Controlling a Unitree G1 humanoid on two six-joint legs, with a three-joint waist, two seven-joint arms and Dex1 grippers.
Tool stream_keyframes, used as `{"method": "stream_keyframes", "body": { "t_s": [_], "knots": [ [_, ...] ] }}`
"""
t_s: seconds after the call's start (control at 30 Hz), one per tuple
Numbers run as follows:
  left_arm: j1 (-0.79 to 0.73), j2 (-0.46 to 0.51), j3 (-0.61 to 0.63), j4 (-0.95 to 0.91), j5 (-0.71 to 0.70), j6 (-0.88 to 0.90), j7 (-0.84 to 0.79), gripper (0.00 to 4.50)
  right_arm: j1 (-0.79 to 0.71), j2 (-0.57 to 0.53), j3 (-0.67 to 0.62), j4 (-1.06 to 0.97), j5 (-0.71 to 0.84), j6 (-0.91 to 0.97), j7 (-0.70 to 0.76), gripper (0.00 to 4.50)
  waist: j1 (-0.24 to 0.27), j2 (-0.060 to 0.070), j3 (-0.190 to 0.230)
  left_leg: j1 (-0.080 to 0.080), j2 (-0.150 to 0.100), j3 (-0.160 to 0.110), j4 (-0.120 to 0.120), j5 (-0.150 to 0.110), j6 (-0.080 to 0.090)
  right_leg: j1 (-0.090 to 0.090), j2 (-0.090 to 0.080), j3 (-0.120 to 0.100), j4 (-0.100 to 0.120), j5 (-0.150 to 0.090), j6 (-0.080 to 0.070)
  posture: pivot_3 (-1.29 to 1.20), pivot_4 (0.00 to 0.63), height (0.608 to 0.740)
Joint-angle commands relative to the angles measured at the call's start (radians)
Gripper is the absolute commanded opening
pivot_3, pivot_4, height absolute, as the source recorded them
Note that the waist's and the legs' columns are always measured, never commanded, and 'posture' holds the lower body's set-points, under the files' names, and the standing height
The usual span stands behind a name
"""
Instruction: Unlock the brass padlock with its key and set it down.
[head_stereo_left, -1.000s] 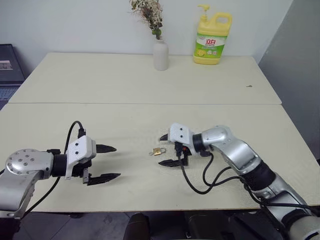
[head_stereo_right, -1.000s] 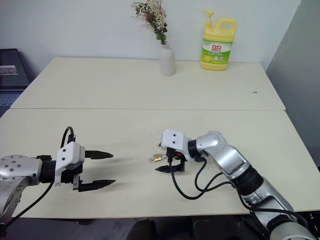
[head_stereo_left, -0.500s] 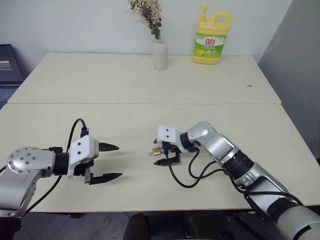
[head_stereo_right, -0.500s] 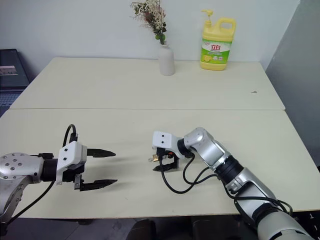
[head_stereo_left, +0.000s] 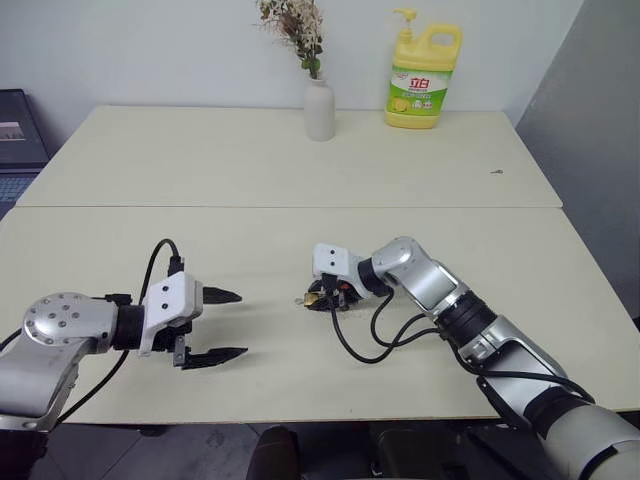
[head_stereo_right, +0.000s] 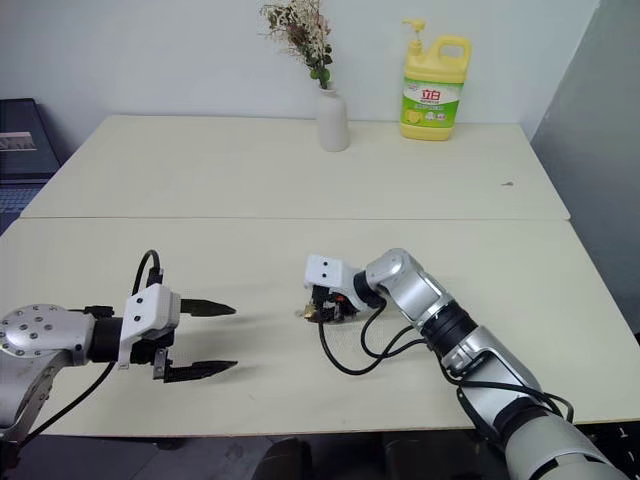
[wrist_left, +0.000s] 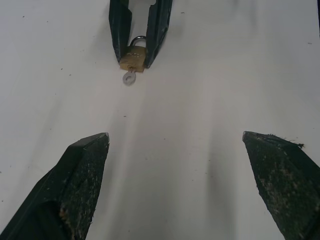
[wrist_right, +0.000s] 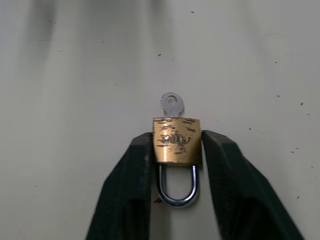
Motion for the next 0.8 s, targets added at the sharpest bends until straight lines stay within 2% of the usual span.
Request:
{"method": "stream_keyframes", "body": {
  "t_s": [0.03,0.17,0.3,0.53,0.8],
  "knots": [
    [-0.017,-0.005,0.007,0.004,-0.006,-0.001,0.006,4.5,0.019,-0.018,-0.005,-0.019,-0.029,-0.007,-0.002,0.93,0.0,0.0,0.0,0.0,0.0,0.0,0.0,0.0,0.0,0.0,0.0,0.0,0.0,0.0,0.0,0.0,0.15,0.74],
    [-0.046,-0.028,0.005,0.012,-0.02,0.032,0.034,4.5,0.076,-0.08,-0.043,-0.161,-0.032,-0.02,-0.029,0.93,0.008,0.0,0.0,-0.001,0.0,0.0,0.0,0.0,0.0,0.0,0.0,0.0,0.0,0.0,0.0,0.0,0.15,0.74],
    [-0.092,-0.058,-0.009,-0.002,-0.062,0.106,0.049,4.5,0.167,-0.178,-0.096,-0.393,-0.021,0.029,-0.047,0.93,0.014,0.0,0.0,-0.002,-0.001,0.0,0.0,0.0,0.0,0.0,-0.001,0.0,-0.001,0.0,0.0,0.0,0.15,0.74],
    [-0.279,-0.124,-0.062,-0.022,-0.186,0.329,0.09,4.5,0.309,-0.336,-0.222,-0.803,0.026,0.206,-0.067,0.93,0.006,0.0,0.0,-0.002,0.0,-0.003,0.0,0.0,0.0,0.0,0.0,-0.002,0.0,-0.003,0.004,0.0,0.15,0.74],
    [-0.461,-0.205,-0.155,0.013,-0.282,0.536,0.087,4.5,0.322,-0.405,-0.269,-0.989,0.032,0.306,-0.127,0.93,-0.001,0.0,0.0,-0.002,-0.001,-0.003,0.0,0.0,0.0,0.0,0.001,-0.001,0.0,-0.003,0.005,0.0,0.15,0.74]
  ]
}}
